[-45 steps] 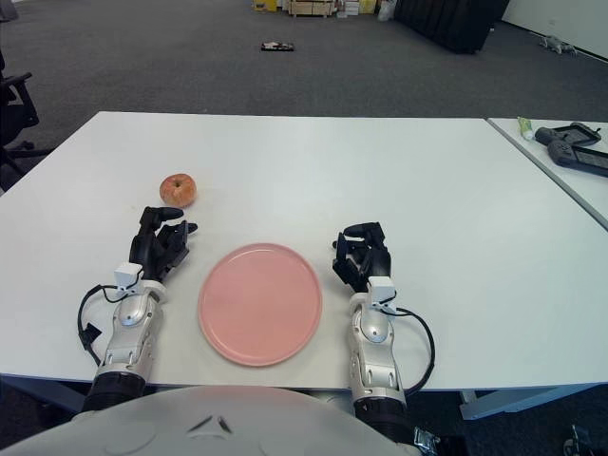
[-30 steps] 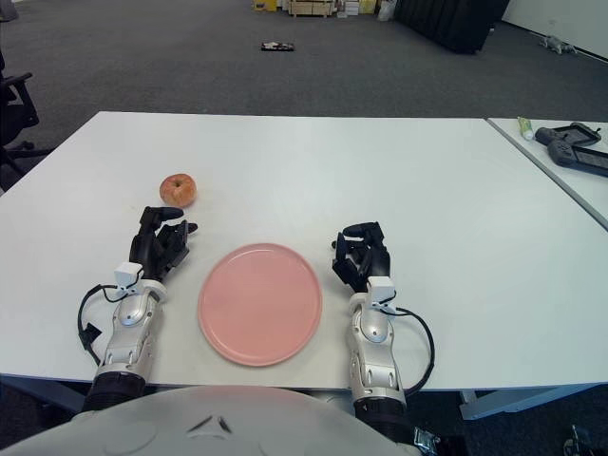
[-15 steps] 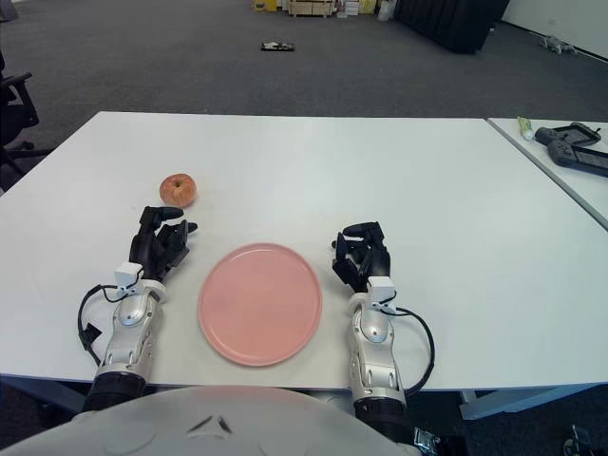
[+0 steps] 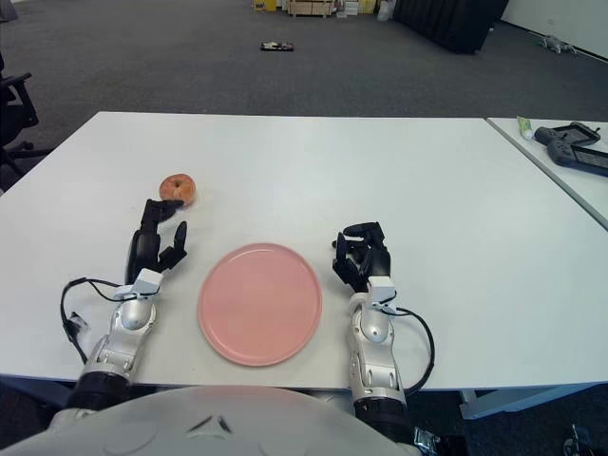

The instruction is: Put the apple into the plate.

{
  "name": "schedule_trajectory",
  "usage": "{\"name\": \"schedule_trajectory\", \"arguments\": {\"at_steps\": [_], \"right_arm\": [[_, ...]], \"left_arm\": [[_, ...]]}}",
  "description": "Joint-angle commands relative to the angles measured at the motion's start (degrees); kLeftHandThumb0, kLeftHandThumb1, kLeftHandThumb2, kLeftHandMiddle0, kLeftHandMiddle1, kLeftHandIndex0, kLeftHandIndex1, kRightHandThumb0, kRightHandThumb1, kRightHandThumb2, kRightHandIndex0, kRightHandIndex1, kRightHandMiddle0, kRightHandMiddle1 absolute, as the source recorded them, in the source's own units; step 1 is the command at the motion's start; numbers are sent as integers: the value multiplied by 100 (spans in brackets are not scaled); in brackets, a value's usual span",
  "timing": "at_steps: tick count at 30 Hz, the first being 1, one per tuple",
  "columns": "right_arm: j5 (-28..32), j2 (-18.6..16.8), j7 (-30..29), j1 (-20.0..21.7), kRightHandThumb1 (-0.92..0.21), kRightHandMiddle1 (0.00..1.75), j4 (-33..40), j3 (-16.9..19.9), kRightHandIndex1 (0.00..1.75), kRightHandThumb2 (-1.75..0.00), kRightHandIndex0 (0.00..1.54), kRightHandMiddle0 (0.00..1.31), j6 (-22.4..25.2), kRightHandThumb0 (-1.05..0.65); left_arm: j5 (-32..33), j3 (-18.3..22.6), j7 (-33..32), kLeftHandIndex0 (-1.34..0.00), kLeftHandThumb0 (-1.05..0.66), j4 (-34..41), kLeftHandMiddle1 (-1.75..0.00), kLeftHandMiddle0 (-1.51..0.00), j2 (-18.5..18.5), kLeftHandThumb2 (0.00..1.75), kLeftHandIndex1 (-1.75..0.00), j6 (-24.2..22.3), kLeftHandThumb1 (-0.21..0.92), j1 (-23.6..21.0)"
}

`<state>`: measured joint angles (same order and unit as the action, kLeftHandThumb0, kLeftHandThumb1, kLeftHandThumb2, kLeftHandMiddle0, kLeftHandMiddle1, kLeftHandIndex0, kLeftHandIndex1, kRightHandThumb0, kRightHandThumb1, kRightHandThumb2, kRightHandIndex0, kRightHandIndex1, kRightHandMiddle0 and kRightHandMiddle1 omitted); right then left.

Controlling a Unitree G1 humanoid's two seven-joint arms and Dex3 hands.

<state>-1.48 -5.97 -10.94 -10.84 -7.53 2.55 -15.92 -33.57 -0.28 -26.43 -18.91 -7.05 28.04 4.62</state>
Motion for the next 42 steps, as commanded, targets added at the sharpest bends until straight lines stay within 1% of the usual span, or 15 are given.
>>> {"name": "schedule_trajectory", "arguments": {"at_steps": [1,4,7,9,13,18,21,26,30,33,37,42], "right_arm": [[18,-83,-42,101,-77,175,14,10,124,-75,53,28,-17,-37],[18,-93,-59,106,-77,175,14,4,124,-74,52,28,-6,-37],[20,-94,-65,113,-78,175,15,-2,124,-73,52,27,7,-36],[21,-92,-68,117,-78,175,10,-6,124,-72,52,27,9,-36],[7,-79,-79,128,-79,175,-14,-12,124,-71,52,26,-4,-36],[-28,-62,-104,147,-79,175,-61,-21,124,-71,53,27,-25,-36],[-36,-48,-103,157,-79,175,-92,-24,124,-72,53,27,-25,-36],[-65,-42,-112,152,-77,175,-91,-38,125,-74,52,28,-54,-37],[-60,-45,-118,143,-77,175,-73,-40,125,-75,52,28,-61,-37],[-29,-56,-112,136,-76,175,-63,-36,125,-75,52,28,-63,-37],[25,-75,-101,126,-76,175,-57,-20,125,-76,53,29,-82,-37],[31,-64,-90,123,-76,175,-64,-15,124,-76,52,29,-73,-37]], "left_arm": [[-619,-141,-340,0,-100,75,-16,0,-300,84,-29,-408,92,-130],[-858,-208,-435,0,-103,195,-5,0,-405,72,-10,-743,92,-129],[-1025,-269,-558,0,-104,249,-2,0,-480,64,-3,-984,92,-220],[-1095,-314,-615,0,-105,258,-1,0,-533,59,-2,-1108,92,-295],[-1465,-440,-858,0,-105,197,0,0,-733,50,0,-1414,92,-497],[-1677,-569,-1075,0,-105,107,0,0,-963,42,0,-1597,92,-672],[-1693,-563,-1004,0,-105,-19,0,0,-1228,37,0,-1684,92,-1007],[-1548,-615,-784,0,-105,-296,0,0,-1487,32,0,-1718,92,-1444],[-1485,-717,-785,0,-105,-626,0,0,-1635,30,0,-1646,92,-1759],[-1455,-806,-819,0,-105,-759,0,0,-1739,28,0,-1558,92,-1883],[-1382,-932,-602,0,-105,-887,0,0,-1982,21,0,-1360,92,-2126],[-1358,-1069,-423,0,-105,-1075,0,0,-2114,16,0,-1273,91,-2402]]}}
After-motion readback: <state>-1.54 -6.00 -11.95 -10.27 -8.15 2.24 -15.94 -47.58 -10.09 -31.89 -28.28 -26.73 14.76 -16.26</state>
